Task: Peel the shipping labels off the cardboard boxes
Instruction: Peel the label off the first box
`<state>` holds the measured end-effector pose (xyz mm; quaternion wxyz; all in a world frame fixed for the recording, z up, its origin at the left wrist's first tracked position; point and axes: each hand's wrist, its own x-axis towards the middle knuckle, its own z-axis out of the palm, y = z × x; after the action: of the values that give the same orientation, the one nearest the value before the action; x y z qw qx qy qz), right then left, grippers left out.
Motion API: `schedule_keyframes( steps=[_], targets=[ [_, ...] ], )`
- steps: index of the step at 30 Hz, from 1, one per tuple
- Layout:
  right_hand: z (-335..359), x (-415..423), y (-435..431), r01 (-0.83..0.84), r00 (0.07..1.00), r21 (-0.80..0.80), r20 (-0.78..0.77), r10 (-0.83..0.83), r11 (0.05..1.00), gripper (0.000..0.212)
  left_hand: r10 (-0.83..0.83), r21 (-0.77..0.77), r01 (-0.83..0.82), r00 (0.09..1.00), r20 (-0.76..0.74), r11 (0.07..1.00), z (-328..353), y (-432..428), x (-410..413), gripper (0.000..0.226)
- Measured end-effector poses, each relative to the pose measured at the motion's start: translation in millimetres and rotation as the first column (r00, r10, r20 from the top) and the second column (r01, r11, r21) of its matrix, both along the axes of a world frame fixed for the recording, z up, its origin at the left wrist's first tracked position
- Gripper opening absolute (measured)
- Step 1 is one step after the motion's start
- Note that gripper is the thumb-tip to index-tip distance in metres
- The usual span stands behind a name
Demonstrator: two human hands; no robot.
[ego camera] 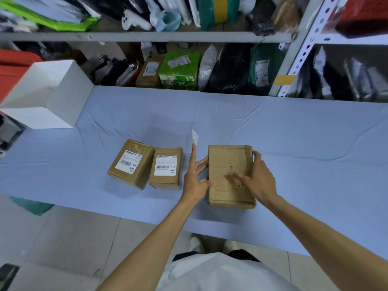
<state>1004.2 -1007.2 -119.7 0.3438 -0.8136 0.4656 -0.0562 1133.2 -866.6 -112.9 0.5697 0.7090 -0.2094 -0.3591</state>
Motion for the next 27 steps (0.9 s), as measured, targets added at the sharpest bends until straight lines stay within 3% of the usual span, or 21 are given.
schedule_keyframes(
  steps=[2, 3, 5, 9, 11, 13, 18, 20, 22, 27],
  targets=[
    [1.7, 4.8, 6.5, -0.020, 0.992, -0.006, -0.126, 0.019, 1.000, 0.138, -0.018, 0.000, 0.018, 1.000, 0.017, 1.000, 0.7, -3.4, -0.4, 0.115],
    [1.3, 6.9, 8.4, -0.022, 0.988, -0.017, -0.153, 0.019, 1.000, 0.145, -0.017, -0.004, 0.017, 1.000, 0.018, 1.000, 1.0, -4.8, -1.2, 0.114],
    [-0.6, 9.1, 7.0, -0.013, 0.988, -0.032, -0.153, 0.008, 0.999, 0.133, 0.000, -0.007, 0.000, 1.000, 0.009, 1.000, 1.8, -5.7, -2.7, 0.113],
    [-1.2, 4.5, -5.6, -0.028, 1.000, -0.063, -0.009, 0.027, 0.998, 0.073, 0.024, -0.029, -0.025, 0.999, -0.029, 0.999, 2.3, -2.9, -0.2, 0.110],
    [1.6, 1.8, -12.8, -0.034, 0.999, -0.087, 0.014, 0.036, 0.996, 0.057, 0.015, -0.044, -0.018, 0.998, -0.057, 0.999, 3.5, -1.7, 0.6, 0.108],
    [4.2, 2.4, -15.4, -0.026, 1.000, -0.080, 0.009, 0.027, 0.996, 0.058, 0.014, -0.051, -0.018, 0.997, -0.074, 0.999, 5.4, -1.1, -0.4, 0.106],
    [7.1, 8.6, -0.3, -0.068, 0.979, -0.079, -0.198, 0.051, 0.995, 0.117, 0.017, -0.012, -0.018, 0.998, -0.060, 1.000, 7.3, 0.2, -4.5, 0.113],
    [6.5, 9.6, 1.8, -0.065, 0.978, -0.104, -0.205, 0.042, 0.992, 0.123, 0.022, 0.021, -0.021, 0.999, -0.026, 1.000, 8.2, 1.9, -7.7, 0.120],
    [7.3, 10.7, 0.2, -0.060, 0.981, -0.104, -0.189, 0.040, 0.993, 0.114, 0.042, 0.027, -0.042, 0.999, -0.018, 0.999, 10.5, 2.6, -10.7, 0.120],
    [10.8, 7.3, -8.7, -0.035, 0.990, -0.179, -0.143, 0.009, 0.983, 0.067, 0.034, 0.024, -0.033, 0.997, -0.065, 0.999, 17.1, 1.3, -5.3, 0.116]
  ],
)
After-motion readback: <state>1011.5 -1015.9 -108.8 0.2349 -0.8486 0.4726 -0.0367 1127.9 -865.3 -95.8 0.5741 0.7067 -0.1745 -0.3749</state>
